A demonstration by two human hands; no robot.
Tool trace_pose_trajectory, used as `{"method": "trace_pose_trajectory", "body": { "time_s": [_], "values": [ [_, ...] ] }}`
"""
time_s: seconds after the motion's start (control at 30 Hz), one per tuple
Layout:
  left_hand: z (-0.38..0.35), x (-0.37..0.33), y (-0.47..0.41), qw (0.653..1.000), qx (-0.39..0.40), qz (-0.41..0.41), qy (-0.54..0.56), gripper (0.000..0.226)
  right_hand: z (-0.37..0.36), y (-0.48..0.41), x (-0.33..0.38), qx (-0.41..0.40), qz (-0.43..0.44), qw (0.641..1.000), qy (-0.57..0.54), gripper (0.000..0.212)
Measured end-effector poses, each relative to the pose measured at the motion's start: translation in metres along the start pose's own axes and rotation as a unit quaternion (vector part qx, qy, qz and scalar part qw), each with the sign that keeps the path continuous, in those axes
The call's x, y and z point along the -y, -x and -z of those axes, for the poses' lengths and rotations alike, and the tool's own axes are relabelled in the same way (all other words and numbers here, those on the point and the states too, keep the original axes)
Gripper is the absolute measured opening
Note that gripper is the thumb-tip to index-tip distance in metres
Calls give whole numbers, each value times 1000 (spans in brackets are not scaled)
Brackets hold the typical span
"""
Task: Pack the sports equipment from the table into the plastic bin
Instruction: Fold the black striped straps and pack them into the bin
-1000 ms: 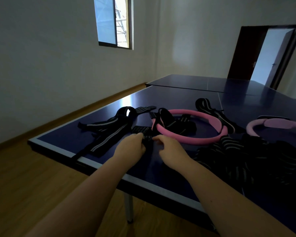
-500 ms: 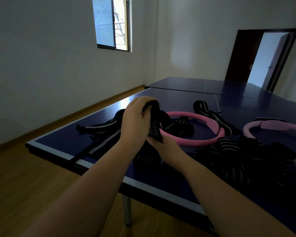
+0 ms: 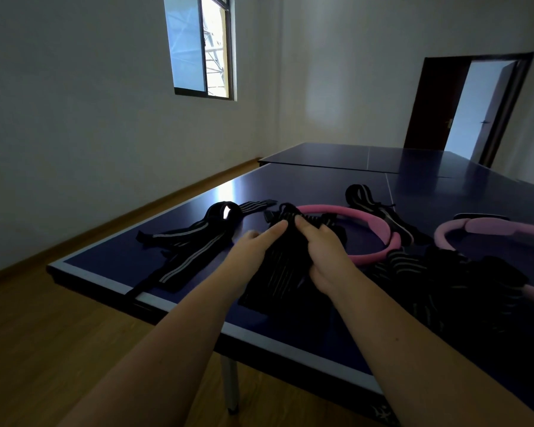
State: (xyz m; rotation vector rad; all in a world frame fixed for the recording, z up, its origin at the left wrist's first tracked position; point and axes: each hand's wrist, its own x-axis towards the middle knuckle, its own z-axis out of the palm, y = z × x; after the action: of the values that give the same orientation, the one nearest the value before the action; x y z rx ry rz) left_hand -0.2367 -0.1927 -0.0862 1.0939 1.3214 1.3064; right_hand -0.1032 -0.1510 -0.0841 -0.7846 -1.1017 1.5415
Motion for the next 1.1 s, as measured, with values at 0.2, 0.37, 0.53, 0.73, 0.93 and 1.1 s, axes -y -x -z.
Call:
{"method": "trace_pose_trajectory", "body": {
  "time_s": [0.2,0.37,0.53,0.73,0.93,1.1],
  "values": [
    [10,-8,16,991,97,-92,12,13,3,-7,18,-25,-53,995,-86,44],
    [10,-28,21,966,155,-207,13,34,3,6,20,8,-99,994,-50,35],
    [-10,-39,25,971,33,-237,1,36,-6,15,15,15,-104,994,-37,44],
    [-8,-37,18,966,-120,-216,73,26,17,14,5,115,-198,971,-75,88],
    [-8,-29,11,947,-208,-242,-34,22,8,22,11,124,25,987,95,25],
    [-6,-23,0,964,-165,-204,-45,50,3,25,19,69,134,980,131,18]
  ]
}}
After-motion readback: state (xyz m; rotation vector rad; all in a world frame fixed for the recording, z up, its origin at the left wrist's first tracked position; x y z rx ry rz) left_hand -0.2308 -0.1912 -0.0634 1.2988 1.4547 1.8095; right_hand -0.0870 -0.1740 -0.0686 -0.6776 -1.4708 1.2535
